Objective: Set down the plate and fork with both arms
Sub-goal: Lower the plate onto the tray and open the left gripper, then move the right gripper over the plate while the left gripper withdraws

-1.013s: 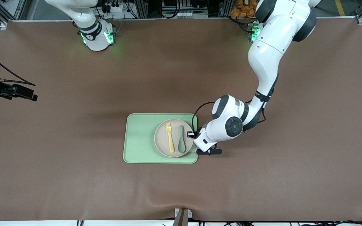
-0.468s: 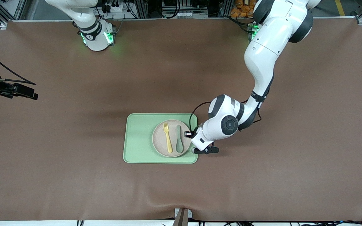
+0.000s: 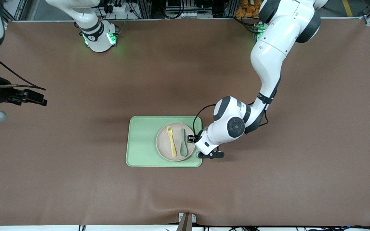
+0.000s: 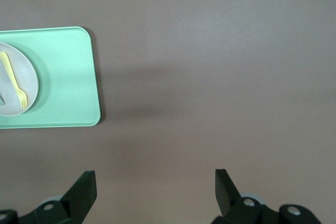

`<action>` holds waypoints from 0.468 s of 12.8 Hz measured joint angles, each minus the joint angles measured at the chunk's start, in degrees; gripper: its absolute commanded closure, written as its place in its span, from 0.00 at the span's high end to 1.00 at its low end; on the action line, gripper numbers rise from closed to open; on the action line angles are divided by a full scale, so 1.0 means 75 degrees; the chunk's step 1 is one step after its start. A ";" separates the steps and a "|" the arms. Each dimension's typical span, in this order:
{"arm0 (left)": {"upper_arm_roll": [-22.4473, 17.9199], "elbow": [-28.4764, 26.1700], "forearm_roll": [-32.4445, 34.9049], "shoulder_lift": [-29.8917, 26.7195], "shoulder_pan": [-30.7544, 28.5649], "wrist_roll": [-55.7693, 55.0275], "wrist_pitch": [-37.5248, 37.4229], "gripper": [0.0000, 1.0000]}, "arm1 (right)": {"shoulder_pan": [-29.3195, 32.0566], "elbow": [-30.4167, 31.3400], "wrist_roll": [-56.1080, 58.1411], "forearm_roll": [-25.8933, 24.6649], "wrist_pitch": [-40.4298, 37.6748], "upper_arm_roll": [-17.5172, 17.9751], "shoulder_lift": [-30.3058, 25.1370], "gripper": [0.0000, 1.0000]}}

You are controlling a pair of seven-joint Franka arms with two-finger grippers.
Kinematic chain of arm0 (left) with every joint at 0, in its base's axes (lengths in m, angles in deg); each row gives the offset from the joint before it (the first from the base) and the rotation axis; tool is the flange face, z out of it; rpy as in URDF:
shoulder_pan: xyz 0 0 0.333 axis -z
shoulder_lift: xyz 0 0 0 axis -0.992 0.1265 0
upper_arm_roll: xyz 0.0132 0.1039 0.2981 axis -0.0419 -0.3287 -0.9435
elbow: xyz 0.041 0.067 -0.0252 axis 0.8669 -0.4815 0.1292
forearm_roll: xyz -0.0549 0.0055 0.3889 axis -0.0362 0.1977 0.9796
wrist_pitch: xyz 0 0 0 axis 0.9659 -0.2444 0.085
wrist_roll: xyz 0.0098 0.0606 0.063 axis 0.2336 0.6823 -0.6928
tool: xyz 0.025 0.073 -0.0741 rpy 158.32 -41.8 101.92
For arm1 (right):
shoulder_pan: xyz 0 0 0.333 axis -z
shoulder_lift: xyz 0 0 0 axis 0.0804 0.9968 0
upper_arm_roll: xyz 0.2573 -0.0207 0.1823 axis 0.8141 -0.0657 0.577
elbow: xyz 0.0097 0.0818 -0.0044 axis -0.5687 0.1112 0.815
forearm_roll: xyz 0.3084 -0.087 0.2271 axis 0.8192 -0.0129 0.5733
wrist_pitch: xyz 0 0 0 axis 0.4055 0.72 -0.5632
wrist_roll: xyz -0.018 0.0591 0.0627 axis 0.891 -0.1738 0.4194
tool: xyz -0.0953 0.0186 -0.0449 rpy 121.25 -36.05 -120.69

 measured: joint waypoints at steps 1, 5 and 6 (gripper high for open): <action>-0.0053 0.0024 0.0153 -0.0221 -0.0025 0.0000 -0.0138 1.00 | -0.0133 0.0003 -0.0008 0.0000 0.0114 0.0004 0.0116 1.00; -0.0251 0.0055 0.1255 -0.1584 -0.0713 0.0000 -0.1891 1.00 | -0.0522 0.0012 -0.0133 0.0001 0.0658 0.0009 0.0590 1.00; -0.0266 0.0054 0.1445 -0.1948 -0.0976 0.0001 -0.2390 1.00 | -0.0666 0.0012 -0.0230 0.0001 0.0879 0.0010 0.0720 1.00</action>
